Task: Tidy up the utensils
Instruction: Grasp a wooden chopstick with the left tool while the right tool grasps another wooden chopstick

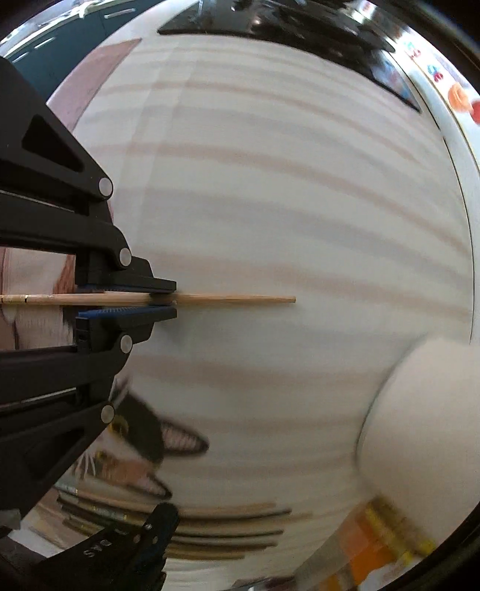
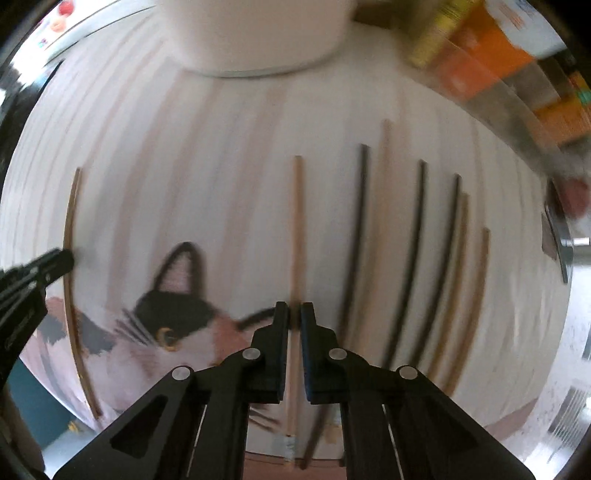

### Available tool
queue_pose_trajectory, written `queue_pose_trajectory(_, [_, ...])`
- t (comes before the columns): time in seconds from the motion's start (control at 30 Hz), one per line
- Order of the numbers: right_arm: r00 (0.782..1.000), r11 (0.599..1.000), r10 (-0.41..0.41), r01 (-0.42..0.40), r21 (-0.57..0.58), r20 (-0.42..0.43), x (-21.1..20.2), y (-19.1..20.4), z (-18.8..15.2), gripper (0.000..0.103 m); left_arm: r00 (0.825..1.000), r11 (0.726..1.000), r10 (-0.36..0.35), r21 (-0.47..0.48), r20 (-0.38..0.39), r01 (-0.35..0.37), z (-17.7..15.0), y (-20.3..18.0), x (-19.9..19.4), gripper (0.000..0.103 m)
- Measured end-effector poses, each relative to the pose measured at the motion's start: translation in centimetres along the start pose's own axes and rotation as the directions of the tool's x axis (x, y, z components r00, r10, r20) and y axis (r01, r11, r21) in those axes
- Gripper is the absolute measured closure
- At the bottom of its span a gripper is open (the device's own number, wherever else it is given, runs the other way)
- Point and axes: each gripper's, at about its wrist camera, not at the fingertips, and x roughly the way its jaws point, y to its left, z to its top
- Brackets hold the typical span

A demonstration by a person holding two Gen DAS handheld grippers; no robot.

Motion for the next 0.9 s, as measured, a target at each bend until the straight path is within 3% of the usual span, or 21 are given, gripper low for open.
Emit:
queue_pose_trajectory(0.3, [0.999,0.997,0.027,-0.024,0.069,-0.046,0.4,-3.9,-0.4,0.096,1.0,0.997,0.013,0.074,0.002,-0.013,0.5,-2.0,0.1,0.098])
queue_pose_trajectory(0.9, [0.999,0.996,-0.013,0.017,0.086,-0.048,0.4,-2.4,0.4,0.094,0.999,0.993,0.03,0.111,0.019,-0.032,1.0,-4.7,0.9,0.099])
